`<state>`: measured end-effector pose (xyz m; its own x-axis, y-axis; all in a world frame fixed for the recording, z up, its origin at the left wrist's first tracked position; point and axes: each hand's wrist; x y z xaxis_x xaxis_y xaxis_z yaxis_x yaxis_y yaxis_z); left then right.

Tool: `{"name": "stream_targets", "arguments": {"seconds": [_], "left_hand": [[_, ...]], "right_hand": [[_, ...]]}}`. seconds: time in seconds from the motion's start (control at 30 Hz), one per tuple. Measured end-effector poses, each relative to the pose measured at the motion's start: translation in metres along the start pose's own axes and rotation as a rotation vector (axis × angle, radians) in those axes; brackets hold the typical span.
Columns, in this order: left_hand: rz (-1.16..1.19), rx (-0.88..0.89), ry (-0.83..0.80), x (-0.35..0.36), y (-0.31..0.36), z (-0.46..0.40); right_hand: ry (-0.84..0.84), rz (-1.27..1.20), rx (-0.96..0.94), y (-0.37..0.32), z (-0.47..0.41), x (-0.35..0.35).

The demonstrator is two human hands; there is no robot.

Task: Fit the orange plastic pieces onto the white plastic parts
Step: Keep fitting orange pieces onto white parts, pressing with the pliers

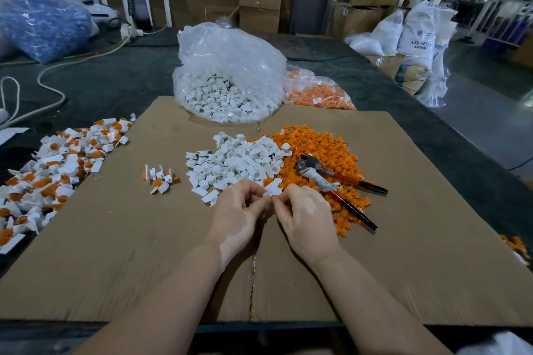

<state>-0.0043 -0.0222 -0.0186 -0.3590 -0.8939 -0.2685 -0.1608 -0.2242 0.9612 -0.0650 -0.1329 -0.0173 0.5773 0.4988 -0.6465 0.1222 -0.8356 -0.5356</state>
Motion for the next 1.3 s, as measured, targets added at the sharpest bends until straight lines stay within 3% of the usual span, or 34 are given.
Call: {"name": "stream_targets", "arguments": {"seconds": [0.23,0.43,1.3], "left_hand": [[0.017,-0.018,0.032,-0.0004,0.0010,-0.0012],[0.049,-0.026,0.034,-0.0012,0.0026,-0.0024],[-0.042,0.000,0.047,-0.0019,0.0011,-0.0040]], "right_hand": [[-0.037,-0.093,0.059,0.0047,0.0004,-0.0024],[0.071,-0.182,0.026,0.0025,0.0003,-0.0040],[0.047,-0.105,-0.071,0.0011,-0.0011,-0.0057]]}}
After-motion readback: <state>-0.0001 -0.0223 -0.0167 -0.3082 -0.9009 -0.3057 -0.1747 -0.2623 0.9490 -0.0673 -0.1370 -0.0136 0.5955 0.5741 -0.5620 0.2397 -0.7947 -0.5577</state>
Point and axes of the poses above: each hand's wrist, its own z-axis away from the middle knuckle, its own x-axis out of the palm, y = z × x, and after that the axes turned 7 degrees about -z, right-handed
